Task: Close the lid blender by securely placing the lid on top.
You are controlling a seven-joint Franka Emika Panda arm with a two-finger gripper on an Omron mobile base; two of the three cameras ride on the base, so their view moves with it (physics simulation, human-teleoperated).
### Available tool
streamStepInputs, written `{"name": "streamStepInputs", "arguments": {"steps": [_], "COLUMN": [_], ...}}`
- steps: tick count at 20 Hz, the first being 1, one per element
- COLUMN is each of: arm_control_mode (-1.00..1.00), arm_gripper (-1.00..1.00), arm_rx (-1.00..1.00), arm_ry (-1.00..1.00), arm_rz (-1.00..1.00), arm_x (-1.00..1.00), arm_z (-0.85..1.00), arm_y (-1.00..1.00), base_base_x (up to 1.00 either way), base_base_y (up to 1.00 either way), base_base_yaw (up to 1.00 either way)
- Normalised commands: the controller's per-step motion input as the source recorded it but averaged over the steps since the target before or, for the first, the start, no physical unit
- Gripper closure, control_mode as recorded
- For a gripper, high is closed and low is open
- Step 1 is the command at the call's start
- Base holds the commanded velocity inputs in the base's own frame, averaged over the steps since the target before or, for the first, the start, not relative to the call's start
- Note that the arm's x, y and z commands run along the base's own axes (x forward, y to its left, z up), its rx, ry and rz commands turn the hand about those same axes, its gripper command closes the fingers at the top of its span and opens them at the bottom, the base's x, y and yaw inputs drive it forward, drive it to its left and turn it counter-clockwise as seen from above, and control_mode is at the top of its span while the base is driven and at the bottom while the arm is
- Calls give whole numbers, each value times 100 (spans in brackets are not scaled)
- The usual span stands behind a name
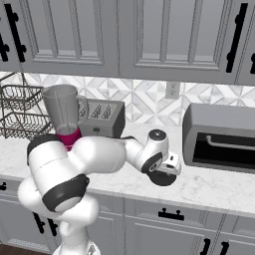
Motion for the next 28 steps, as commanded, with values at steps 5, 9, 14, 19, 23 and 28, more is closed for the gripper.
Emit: {"name": "streamStepInputs", "arguments": {"steps": [5,9,14,19,23,28], "arm_control_mode": [-100,-100,-100,-100,-100,-100], "arm_gripper": [-100,-100,-100,100,100,100], "arm_rx": [2,1,0,0,0,0], "arm_ry": [0,0,0,0,0,0], "arm_rz": [2,2,2,1,2,0], "arm_x": [15,12,13,14,5,0], "arm_z": [-13,-19,-22,-27,-38,-53], "arm_y": [-9,-10,-7,0,0,1], "base_base_x": [0,0,0,0,0,0], "base_base_y": [0,0,0,0,0,0], "base_base_yaw": [0,0,0,0,0,0]}}
